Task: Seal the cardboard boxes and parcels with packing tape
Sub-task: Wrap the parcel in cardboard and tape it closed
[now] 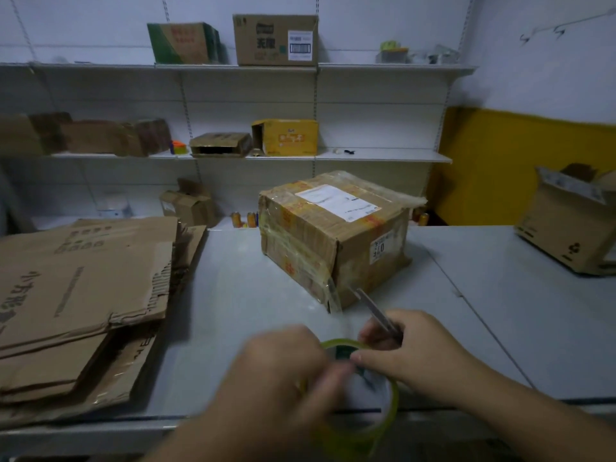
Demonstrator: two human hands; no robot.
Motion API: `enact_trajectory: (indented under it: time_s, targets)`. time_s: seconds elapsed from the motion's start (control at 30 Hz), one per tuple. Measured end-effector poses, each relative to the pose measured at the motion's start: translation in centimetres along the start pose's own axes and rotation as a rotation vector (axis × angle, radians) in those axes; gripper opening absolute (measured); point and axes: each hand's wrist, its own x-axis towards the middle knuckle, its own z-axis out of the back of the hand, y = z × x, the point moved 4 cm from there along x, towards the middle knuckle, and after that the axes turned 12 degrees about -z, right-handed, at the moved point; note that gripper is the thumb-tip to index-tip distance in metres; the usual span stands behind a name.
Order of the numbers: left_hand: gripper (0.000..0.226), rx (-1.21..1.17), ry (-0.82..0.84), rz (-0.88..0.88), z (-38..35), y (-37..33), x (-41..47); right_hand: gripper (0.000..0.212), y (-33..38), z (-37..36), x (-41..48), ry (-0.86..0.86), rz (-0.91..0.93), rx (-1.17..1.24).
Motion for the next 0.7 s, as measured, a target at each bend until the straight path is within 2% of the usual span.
enact_trajectory:
  time_s: [0.07, 0.1, 0.13, 0.17, 0.23, 0.3, 0.43, 0.53, 0.7]
  targets:
    - [0.023, 0.122, -0.191, 0.137, 3.4, 3.4, 1.1, 0.017, -0.1, 0.0, -0.1, 0.01, 0.013, 0.028]
    - [0.009, 0.2, -0.184, 0.184, 4.2, 5.2, 1.9, 0.012, 0.0, 0.0, -0.2, 0.002, 0.028, 0.031]
    - [0.023, 0.241, -0.108, 0.242, 4.4, 6.8, 3.2, 0.009, 0.0, 0.0, -0.3, -0.008, 0.041, 0.03]
    - [0.047, 0.24, 0.019, 0.245, 4.0, 8.3, 4.5, 0.008, 0.0, 0.1, -0.4, -0.018, 0.05, 0.025]
    - [0.093, 0.298, 0.292, 0.163, 2.3, 10.1, 7.4, 0.007, -0.3, 0.8, -0.3, -0.041, 0.054, 0.036]
    - [0.115, 0.403, 0.47, 0.052, 0.5, 10.7, 9.7, 0.008, -0.8, 2.3, -0.2, -0.058, 0.053, 0.043]
    - [0.107, 0.36, 0.588, 0.028, -0.8, 11.9, 11.0, 0.012, -1.4, 5.9, 0.2, -0.096, 0.086, -0.001]
    - [0.11, 0.344, 0.625, 0.007, -0.7, 12.0, 10.8, 0.019, -1.3, 7.6, 0.8, -0.109, 0.158, -0.106]
    - [0.106, 0.342, 0.536, 0.045, -1.1, 12.2, 10.4, 0.032, -0.5, 8.7, 2.0, 0.024, 0.206, -0.224]
